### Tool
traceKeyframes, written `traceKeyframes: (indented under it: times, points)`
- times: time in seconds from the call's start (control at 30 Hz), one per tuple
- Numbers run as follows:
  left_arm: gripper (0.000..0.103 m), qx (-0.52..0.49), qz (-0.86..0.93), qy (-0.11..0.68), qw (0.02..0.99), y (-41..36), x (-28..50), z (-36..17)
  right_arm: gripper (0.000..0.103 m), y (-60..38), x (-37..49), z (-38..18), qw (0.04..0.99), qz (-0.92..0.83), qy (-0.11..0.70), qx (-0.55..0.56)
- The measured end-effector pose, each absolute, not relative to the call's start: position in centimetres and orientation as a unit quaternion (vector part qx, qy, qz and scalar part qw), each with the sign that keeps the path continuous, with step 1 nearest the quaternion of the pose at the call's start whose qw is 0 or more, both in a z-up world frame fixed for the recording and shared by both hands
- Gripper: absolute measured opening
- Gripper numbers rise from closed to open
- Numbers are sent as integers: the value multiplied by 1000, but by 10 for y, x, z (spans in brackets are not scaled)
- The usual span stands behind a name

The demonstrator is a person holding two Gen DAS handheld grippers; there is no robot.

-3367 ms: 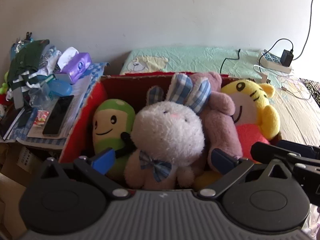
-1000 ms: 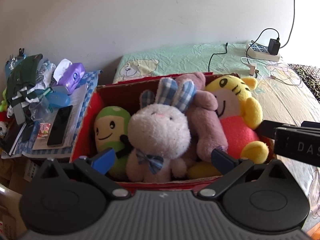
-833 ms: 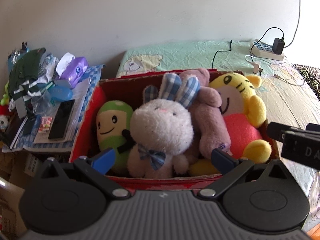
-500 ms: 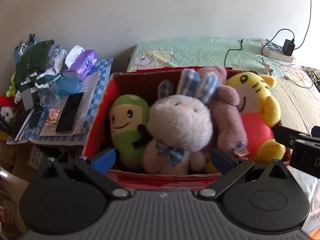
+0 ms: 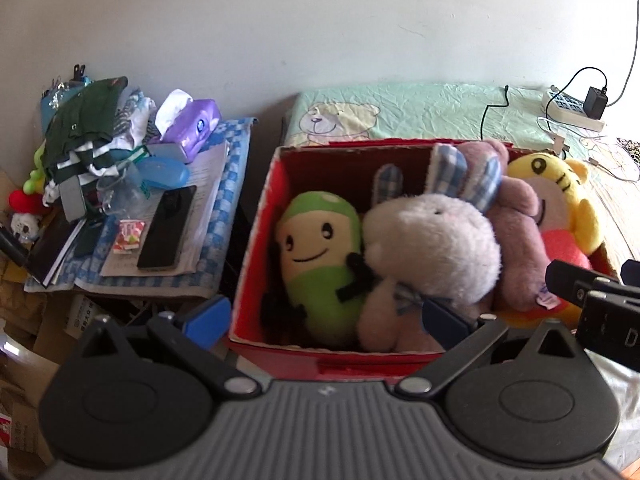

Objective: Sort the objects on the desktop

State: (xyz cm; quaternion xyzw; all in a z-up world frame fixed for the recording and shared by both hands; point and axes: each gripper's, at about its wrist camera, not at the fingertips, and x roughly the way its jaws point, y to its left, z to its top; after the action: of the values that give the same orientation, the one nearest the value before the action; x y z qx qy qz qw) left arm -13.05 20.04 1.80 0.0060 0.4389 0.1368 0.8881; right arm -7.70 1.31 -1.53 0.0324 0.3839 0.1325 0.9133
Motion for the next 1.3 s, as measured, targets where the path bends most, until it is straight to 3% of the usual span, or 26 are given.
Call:
traceKeyframes:
  times: [1.3]
  points:
    - [102, 9, 118, 443, 889, 214, -117, 6, 82, 32, -62, -21, 918, 109, 381, 29]
